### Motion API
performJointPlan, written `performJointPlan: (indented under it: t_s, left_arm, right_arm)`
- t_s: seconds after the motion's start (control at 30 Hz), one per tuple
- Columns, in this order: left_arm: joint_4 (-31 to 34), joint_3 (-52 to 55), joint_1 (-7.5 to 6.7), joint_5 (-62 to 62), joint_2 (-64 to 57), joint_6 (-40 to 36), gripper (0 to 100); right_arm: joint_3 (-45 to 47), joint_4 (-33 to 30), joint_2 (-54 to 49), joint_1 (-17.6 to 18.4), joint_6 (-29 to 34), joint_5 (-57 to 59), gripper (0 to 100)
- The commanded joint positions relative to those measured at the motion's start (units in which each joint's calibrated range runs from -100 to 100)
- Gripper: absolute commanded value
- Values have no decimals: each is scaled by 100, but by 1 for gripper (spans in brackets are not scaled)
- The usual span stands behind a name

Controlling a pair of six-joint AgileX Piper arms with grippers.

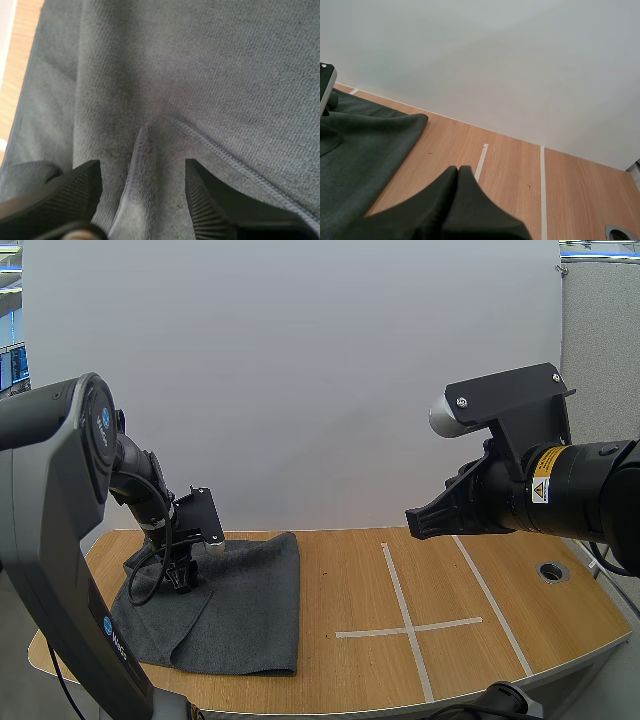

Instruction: Fold the towel

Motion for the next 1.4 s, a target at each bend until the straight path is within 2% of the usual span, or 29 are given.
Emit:
performJointPlan:
  t_s: [0.0,0.27,0.5,0.93,1.0,1.03,1.23,1.37]
  left_arm:
    - [-158,-146,-1,-3,277,182,80]
    - [-185,-453,-1,596,484,197,80]
    - [-357,-453,-1,726,507,479,68]
    - [-385,-511,-1,836,814,529,67]
    - [-385,-511,-1,844,814,521,61]
    - [-385,-511,-1,859,814,489,55]
    - [-345,-511,-1,859,712,329,0]
    - [-345,-511,-1,1312,465,276,0]
  right_arm:
    - [8,-30,-70,-17,-28,-33,0]
    - [8,-30,-70,-17,-28,-33,0]
    - [8,-30,-70,-17,-28,-33,0]
    - [8,-30,-70,-17,-28,-33,0]
    - [8,-30,-70,-17,-28,-33,0]
    - [8,-30,-70,-17,-28,-33,0]
    - [8,-30,-70,-17,-28,-33,0]
    - [8,-30,-70,-17,-28,-33,0]
